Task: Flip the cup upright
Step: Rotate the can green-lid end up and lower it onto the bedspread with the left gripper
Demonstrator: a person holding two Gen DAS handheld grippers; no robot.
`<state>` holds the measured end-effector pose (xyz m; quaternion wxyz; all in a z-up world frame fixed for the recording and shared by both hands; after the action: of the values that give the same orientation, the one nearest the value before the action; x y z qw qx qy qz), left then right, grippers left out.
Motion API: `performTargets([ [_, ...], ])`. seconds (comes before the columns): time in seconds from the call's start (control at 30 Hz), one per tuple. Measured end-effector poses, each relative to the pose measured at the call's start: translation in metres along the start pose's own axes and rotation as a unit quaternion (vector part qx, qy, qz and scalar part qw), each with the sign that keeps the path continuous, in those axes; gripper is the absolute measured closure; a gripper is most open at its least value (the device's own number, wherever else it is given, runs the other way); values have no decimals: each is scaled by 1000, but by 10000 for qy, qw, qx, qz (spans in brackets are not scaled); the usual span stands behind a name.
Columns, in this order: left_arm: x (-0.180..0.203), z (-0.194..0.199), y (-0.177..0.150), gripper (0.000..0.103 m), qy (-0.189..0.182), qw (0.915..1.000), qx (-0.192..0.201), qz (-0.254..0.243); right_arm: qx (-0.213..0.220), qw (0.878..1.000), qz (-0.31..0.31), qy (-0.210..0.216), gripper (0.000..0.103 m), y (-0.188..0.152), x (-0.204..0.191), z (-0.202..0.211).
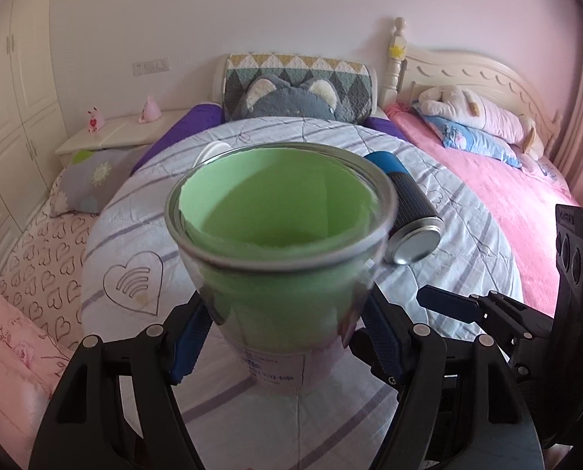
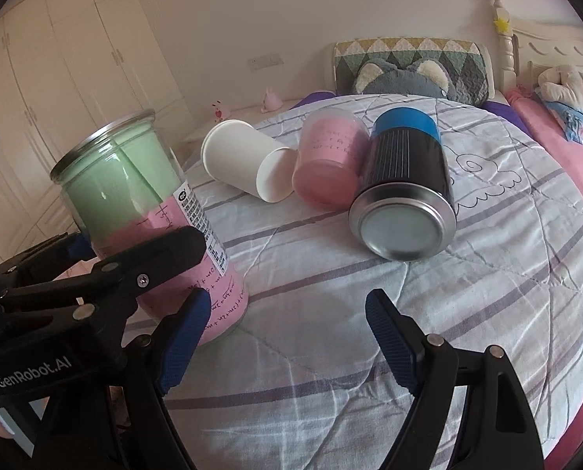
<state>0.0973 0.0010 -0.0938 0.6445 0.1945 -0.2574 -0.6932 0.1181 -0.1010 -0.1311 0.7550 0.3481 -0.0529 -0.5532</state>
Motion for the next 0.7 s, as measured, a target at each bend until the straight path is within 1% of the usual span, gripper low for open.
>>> performTargets([
  [0.07, 0, 1, -3, 28, -69, 10000, 4, 1, -45, 10000, -6, -14, 20, -4, -1, 1],
  [0.13, 0, 3, -5, 21, -255, 9997, -24, 52, -56, 10000, -23, -33, 20, -6, -1, 3],
  [0.27, 0, 3, -9, 14, -264, 9996, -61, 56, -90, 9999, -79, -103, 20, -9, 0, 5],
  [0.3, 0, 5, -9, 9, -253, 9997, -11, 49, -86, 9999, -96, -108, 20, -10, 0, 6],
  [0.33, 1, 8, -8, 7, -223, 9997, 60, 22, -70, 9999, -114, -110, 21, -10, -1, 8],
  [0.43, 1, 17, -8, 4, -146, 9997, 213, -30, -67, 9997, -146, -168, 21, -13, -1, 13],
  [0.53, 1, 23, -8, 3, -104, 9996, 250, -72, -26, 9996, -148, -242, 21, -12, -3, 20],
  [0.7, -2, 37, -12, 2, -163, 9993, 326, -72, 2, 9987, -136, -499, 21, -10, -6, 33],
])
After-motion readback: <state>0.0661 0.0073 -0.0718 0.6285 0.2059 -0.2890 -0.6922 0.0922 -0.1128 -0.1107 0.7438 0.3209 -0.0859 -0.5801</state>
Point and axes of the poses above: each gripper's, at about its wrist camera, not at the fingertips, and z roughly against the way its jaws point, x to its right, y to its top, the point moved 6 cm from there along -z, roughly the way its jaws point, and after that the axes turned 9 degrees about -x, right-handed, at the moved point
